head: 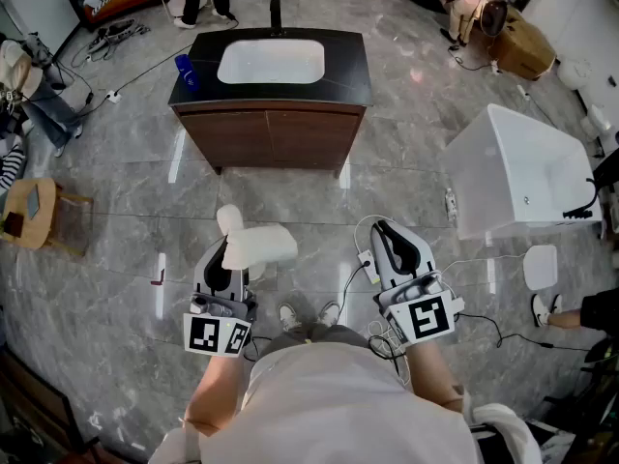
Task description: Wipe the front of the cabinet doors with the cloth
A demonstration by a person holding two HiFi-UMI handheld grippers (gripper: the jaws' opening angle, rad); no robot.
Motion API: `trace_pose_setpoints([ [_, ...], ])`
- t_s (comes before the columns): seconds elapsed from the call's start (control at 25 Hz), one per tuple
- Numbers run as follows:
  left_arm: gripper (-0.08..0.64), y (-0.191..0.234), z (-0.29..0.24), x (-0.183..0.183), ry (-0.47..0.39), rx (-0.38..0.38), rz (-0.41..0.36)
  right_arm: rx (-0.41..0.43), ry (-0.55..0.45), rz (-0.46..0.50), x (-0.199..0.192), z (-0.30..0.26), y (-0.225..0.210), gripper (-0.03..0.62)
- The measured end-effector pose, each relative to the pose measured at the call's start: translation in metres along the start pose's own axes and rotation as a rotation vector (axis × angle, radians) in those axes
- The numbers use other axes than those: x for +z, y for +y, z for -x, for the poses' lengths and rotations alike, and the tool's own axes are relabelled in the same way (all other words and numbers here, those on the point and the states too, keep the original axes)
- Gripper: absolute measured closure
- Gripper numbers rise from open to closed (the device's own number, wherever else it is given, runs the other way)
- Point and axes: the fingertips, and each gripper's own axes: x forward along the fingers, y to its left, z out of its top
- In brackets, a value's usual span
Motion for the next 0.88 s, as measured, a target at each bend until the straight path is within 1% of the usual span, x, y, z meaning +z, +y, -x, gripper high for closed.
trace_pose_setpoints([
  [0.12, 0.506, -0.009, 0.000, -0.001, 0.012, 0.019, -0.005, 0.015, 0.002, -0.002, -0.004, 0.005, -0.007, 0.538],
  [0.32, 0.506, -0.029, 0.001, 0.003, 0.008, 0.070, -0.040, 0.056, -0.045, -0.066, -0.007, 0.014, -0.034, 0.538],
  [0.52, 0.506, -0.037, 0.004, -0.005, 0.025, 0.123, -0.072, 0.098, -0.051, -0.057, -0.025, 0.008, -0.046, 0.537],
  [0.64, 0.506, -0.035, -0.003, -0.009, 0.036, 0.134, -0.081, 0.111, -0.041, -0.067, -0.031, 0.003, -0.045, 0.537],
  [0.76, 0.506, -0.024, -0.016, -0.019, 0.041, 0.147, -0.073, 0.125, -0.053, -0.074, -0.035, -0.009, -0.045, 0.538],
  [0.88, 0.506, -0.004, -0.042, -0.032, 0.044, 0.138, -0.057, 0.125, -0.015, -0.068, -0.049, -0.030, -0.050, 0.537],
])
